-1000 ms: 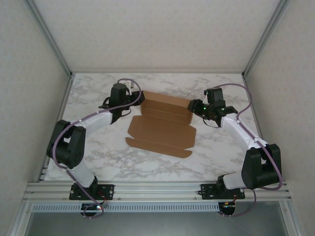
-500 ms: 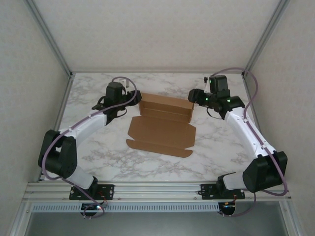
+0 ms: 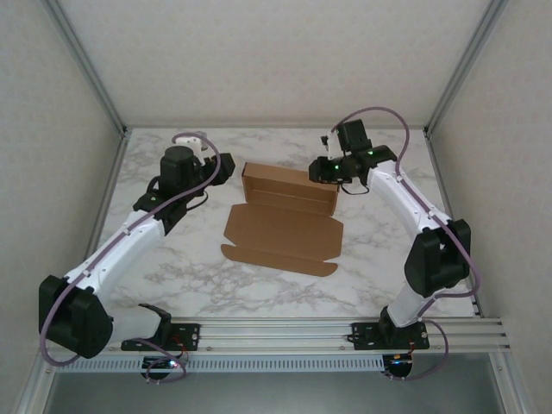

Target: Fold the paper box

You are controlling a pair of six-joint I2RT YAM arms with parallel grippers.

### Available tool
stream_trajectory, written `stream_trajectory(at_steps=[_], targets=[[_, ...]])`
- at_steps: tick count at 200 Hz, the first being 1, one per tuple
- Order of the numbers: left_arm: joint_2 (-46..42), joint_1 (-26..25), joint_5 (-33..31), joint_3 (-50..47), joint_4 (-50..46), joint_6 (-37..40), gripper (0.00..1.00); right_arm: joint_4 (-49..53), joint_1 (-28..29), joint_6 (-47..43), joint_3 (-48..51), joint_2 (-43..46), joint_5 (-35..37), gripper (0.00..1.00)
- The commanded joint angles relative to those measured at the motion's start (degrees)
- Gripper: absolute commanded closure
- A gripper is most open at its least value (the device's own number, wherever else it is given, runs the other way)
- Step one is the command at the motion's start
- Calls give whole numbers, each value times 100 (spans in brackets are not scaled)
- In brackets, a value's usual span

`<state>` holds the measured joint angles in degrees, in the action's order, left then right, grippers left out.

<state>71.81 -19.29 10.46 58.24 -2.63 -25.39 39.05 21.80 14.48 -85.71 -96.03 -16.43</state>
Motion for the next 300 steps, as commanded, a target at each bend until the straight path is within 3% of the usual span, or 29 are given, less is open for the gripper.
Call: stream_trajectory(at_steps=[1,38,115,182,204,226,271,300], targets=[[-323,4,-138,-42,-293,27,48,195,38,-51,-315,-161,-292,70],[-440,4,-127,89,-387,34,48,141,-65,69,-510,-510,-236,70],[-524,56,-59,543,-528,-26,48,-47,-660,542,-1220,-1551,-857,68],[-958,56,-854,1505,-598,-120,45,-358,-1264,1133,-1756,-2662,-1237,67],[-1002,54,-1060,1612,-582,-80,44,-745,-1288,1275,-1164,-2517,-1229,66],[-981,53,-1057,1463,-582,-110,44,-1471,-1205,1544,-3,-1829,-1328,62],[-891,63,-882,710,-356,-473,44,-2411,-255,2068,2323,-303,-842,46],[-798,76,-790,476,-478,-618,44,-2901,-116,2437,3091,442,-975,41]])
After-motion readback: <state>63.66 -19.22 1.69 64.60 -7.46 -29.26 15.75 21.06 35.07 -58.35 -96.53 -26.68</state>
